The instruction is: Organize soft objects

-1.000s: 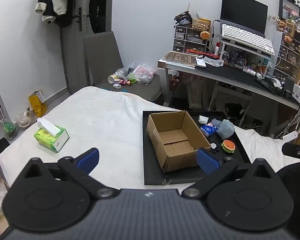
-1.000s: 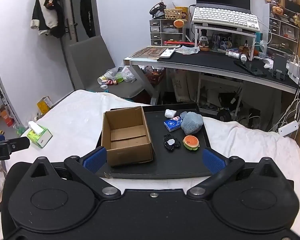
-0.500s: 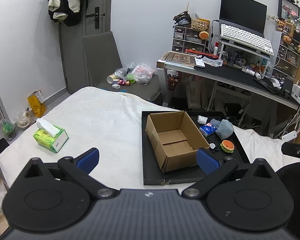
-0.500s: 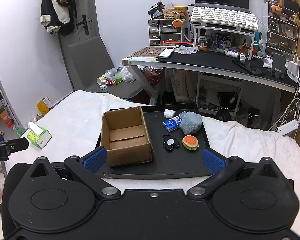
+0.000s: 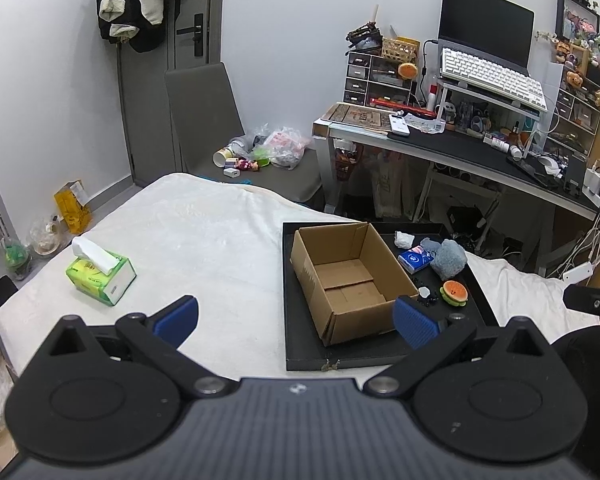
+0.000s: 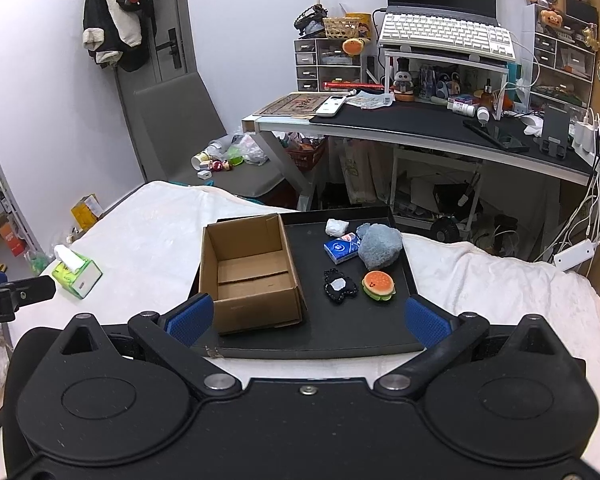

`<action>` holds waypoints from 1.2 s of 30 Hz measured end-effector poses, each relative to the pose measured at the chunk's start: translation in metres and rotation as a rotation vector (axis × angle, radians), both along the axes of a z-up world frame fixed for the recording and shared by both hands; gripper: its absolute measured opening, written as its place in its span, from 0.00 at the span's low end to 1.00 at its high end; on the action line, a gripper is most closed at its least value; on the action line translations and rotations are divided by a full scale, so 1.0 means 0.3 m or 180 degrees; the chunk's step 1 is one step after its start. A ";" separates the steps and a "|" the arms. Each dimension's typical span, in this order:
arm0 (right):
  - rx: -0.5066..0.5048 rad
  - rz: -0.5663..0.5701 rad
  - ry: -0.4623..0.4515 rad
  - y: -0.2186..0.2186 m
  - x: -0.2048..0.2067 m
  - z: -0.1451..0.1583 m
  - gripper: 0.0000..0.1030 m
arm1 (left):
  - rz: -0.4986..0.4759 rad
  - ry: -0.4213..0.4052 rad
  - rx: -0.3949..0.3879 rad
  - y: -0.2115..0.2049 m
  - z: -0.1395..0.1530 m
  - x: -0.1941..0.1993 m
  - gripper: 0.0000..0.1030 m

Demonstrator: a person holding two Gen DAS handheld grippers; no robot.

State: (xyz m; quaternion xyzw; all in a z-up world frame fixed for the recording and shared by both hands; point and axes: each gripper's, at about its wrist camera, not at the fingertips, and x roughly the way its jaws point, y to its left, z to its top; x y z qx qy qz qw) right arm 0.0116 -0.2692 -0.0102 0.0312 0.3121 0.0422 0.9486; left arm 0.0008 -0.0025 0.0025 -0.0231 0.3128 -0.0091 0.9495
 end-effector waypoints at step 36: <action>-0.0005 0.0003 0.0004 -0.003 -0.002 0.006 1.00 | 0.0014 0.0007 -0.0007 -0.007 0.003 -0.004 1.00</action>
